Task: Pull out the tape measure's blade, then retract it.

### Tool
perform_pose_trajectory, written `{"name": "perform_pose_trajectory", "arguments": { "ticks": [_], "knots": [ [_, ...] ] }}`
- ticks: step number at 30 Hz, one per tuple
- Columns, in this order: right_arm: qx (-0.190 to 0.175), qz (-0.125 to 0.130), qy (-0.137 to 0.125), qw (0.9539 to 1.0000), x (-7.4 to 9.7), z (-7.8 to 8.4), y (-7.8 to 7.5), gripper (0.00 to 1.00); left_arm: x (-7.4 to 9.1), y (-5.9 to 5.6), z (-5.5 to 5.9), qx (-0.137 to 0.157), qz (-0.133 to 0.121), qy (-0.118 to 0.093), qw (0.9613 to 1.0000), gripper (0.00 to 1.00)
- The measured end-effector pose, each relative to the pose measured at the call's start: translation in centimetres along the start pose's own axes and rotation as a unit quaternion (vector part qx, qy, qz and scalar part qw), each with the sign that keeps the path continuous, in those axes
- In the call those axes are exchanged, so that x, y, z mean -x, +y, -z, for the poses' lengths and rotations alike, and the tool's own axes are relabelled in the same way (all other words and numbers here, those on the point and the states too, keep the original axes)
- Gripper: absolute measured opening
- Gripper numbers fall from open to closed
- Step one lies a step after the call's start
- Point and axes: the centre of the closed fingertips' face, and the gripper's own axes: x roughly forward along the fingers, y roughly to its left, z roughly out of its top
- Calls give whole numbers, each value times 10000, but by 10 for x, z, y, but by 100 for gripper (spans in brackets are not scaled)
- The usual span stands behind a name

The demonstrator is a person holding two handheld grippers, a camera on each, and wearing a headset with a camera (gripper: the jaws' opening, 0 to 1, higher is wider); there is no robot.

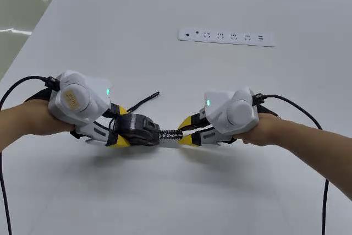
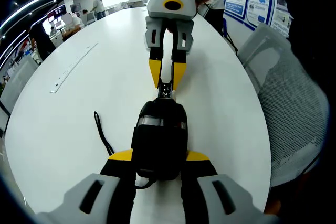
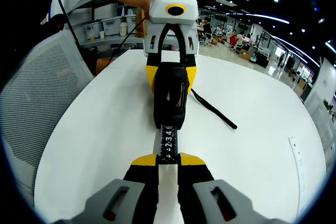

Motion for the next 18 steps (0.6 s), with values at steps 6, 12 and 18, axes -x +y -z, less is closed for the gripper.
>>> {"name": "perform_pose_trajectory", "arguments": {
  "ticks": [6, 12, 18],
  "knots": [
    [1, -2, 16, 10000, 3, 2, 0, 12, 0, 0, 0, 10, -3, -13, 10000, 28],
    [-4, 10, 22, 10000, 5, 3, 1, 12, 0, 0, 0, 30, -7, -23, 10000, 28],
    [4, 11, 37, 10000, 7, 4, 2, 12, 0, 0, 0, 31, -12, -32, 10000, 28]
  ]
}}
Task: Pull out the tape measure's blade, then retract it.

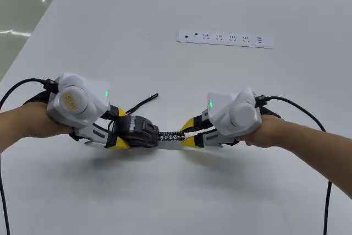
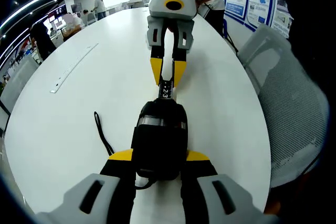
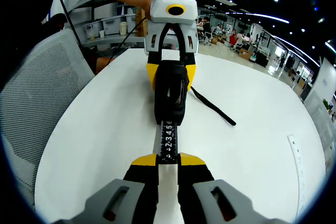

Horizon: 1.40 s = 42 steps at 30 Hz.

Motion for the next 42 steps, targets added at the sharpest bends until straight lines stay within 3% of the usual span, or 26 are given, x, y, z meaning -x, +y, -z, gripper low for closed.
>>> {"name": "perform_pose_trajectory", "arguments": {
  "ticks": [42],
  "knots": [
    [34, 31, 17, 10000, 8, 5, 1, 12, 1, -1, -2, 13, -9, 4, 10000, 28]
  ]
}}
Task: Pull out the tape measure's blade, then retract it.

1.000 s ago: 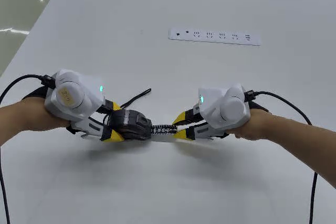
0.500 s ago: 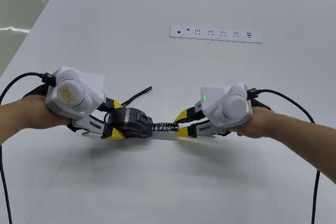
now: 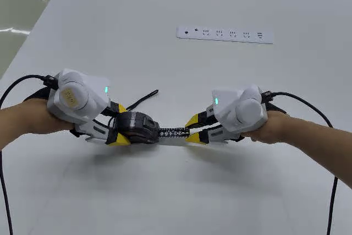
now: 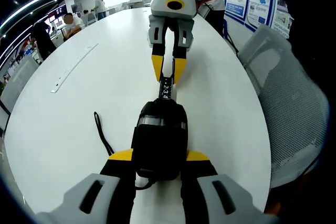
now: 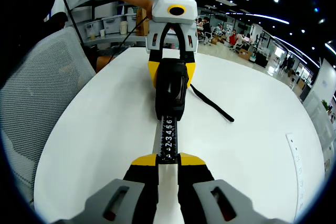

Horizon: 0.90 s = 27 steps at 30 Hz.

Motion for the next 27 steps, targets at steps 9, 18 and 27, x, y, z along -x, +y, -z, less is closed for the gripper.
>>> {"name": "perform_pose_trajectory", "arguments": {
  "ticks": [9, 18, 27],
  "knots": [
    [20, 0, 29, 10000, 3, 2, 1, 12, -1, 3, 4, -1, 6, 19, 10000, 28],
    [-1, -21, 31, 10000, 6, 5, 0, 12, -1, 3, 3, 2, 8, 12, 10000, 28],
    [-8, -34, 53, 10000, 9, 9, 1, 12, -1, 1, 0, -23, 9, 20, 10000, 28]
  ]
}}
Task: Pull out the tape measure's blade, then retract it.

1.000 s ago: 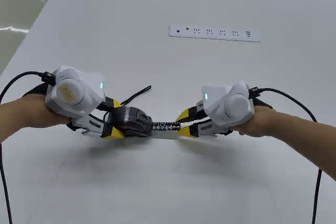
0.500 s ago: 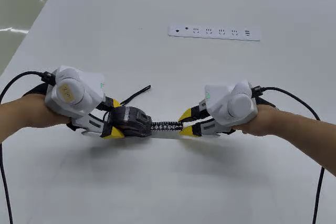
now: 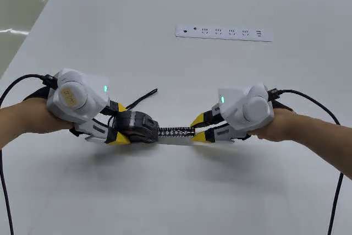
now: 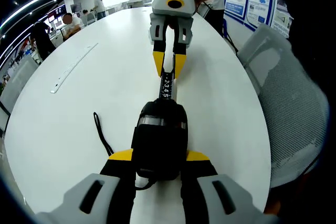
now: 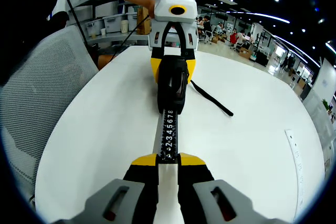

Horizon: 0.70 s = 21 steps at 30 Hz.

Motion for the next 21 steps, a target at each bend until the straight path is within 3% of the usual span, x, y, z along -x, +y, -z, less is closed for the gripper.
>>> {"name": "perform_pose_trajectory", "arguments": {
  "ticks": [21],
  "knots": [
    [-20, -11, 33, 10000, 6, 6, 1, 12, 1, -1, 0, -12, 14, 13, 10000, 28]
  ]
}}
